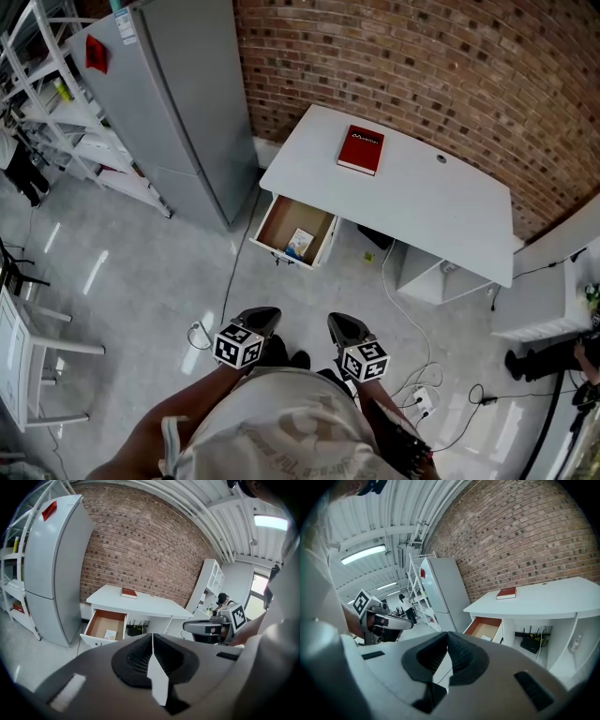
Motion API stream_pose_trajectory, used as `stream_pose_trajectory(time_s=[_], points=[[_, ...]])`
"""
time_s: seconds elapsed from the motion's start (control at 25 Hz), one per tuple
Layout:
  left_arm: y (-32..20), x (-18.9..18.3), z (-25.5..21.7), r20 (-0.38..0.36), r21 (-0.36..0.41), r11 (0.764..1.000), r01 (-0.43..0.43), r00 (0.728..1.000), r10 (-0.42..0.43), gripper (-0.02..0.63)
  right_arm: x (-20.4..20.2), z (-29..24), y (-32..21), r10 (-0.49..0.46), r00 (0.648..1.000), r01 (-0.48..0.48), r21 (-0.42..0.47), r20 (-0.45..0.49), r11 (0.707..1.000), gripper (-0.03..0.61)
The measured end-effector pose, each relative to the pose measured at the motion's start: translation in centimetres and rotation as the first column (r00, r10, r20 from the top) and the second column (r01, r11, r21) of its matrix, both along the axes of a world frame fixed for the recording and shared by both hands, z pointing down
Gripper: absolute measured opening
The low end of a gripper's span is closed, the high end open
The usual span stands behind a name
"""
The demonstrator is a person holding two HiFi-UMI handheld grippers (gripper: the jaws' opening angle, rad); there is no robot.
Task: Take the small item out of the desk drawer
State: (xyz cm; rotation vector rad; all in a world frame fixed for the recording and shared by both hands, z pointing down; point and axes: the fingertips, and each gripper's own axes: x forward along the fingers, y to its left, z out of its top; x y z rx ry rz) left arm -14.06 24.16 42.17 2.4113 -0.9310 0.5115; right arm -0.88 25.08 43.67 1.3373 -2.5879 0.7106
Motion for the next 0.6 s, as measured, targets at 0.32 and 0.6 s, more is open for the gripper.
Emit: stream_pose_trajectory(time_s=[0.32, 0.6], points=[[0.3, -0.4, -0.2, 0.005, -0.007, 0.999, 0.031, 1.000, -0.031, 0.014, 0.4, 0.4, 0.2, -0.005, 1.000, 0.005, -0.020, 0.000, 1.000, 0.006], [-0.7, 0.3, -0.3, 0.002, -0.003, 1.000, 0.011, 1.000, -0.011, 0.014, 0.9, 0.5, -0.5, 0.012, 1.000, -0.012, -0.022, 0.007, 1.000, 0.006]])
